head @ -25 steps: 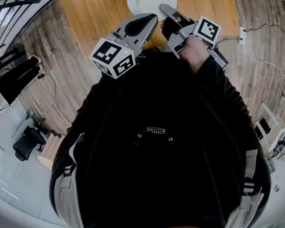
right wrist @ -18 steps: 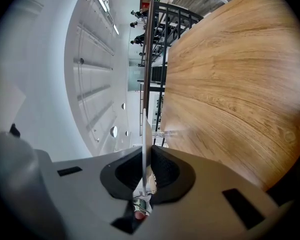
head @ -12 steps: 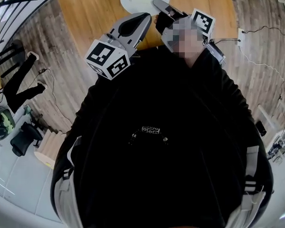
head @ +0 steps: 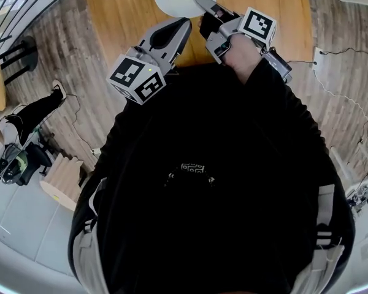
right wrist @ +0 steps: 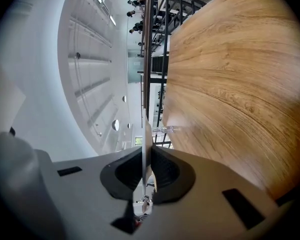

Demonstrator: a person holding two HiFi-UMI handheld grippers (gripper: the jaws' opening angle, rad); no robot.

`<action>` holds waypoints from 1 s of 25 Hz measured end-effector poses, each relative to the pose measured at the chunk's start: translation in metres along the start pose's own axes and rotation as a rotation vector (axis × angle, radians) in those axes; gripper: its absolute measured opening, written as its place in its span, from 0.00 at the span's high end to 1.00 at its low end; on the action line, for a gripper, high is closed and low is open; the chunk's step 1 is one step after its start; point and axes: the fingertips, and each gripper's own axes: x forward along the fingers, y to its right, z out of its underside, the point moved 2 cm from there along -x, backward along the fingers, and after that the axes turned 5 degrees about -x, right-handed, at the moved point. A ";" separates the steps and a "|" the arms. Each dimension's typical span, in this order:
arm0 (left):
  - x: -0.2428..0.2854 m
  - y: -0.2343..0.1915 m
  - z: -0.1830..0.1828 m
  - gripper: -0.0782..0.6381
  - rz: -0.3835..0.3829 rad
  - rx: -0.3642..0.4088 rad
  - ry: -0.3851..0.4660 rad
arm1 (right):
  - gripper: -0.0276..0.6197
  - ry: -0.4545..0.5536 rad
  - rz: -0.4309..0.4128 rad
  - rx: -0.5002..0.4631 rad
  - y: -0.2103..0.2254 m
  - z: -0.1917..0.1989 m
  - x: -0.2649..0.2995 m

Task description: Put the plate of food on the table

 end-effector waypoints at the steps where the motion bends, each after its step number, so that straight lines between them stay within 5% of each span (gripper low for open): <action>1: -0.002 -0.002 0.000 0.88 -0.007 -0.006 0.002 | 0.91 -0.005 -0.002 -0.002 0.000 0.001 0.003; 25: 0.007 -0.023 0.015 0.88 -0.020 -0.087 -0.011 | 0.91 -0.027 0.097 -0.006 0.060 -0.008 0.015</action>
